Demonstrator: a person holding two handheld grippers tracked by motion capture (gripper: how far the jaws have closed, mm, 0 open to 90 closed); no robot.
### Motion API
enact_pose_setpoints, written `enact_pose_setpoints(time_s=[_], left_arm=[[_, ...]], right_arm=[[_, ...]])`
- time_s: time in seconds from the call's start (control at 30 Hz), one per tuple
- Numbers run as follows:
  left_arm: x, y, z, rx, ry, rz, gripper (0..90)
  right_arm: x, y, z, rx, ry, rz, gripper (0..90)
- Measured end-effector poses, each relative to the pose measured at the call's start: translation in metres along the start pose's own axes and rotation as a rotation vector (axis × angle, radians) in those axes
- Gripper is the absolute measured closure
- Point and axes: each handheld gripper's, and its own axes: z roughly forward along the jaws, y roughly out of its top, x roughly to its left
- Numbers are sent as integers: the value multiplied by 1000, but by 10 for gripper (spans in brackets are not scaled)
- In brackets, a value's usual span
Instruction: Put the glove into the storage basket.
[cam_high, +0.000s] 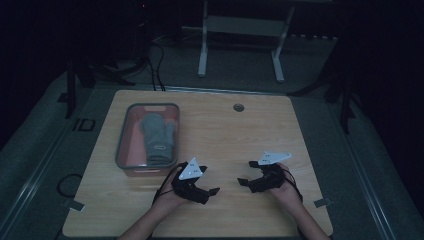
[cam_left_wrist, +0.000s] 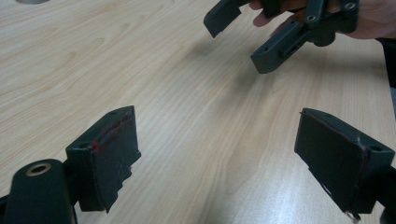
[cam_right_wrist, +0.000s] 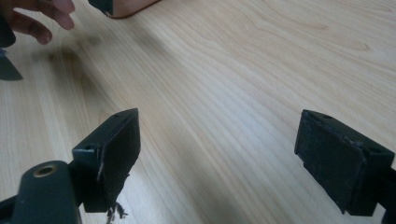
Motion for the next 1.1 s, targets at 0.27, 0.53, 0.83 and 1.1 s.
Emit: enact_pose_setpoints(time_s=[0.27, 0.53, 0.83, 1.1], left_arm=[[-8, -8, 8, -1, -25, -8, 140], [-10, -18, 12, 13, -26, -20, 140], [-11, -21, 10, -3, -19, -28, 140], [-10, -24, 11, -6, -18, -29, 140]], right_arm=[[-1, -26, -6, 26, -14, 2, 143], [0, -44, -18, 3, -74, -8, 147], [-10, -56, -32, -30, -124, 16, 146], [-16, -58, -34, -36, -124, 41, 147]])
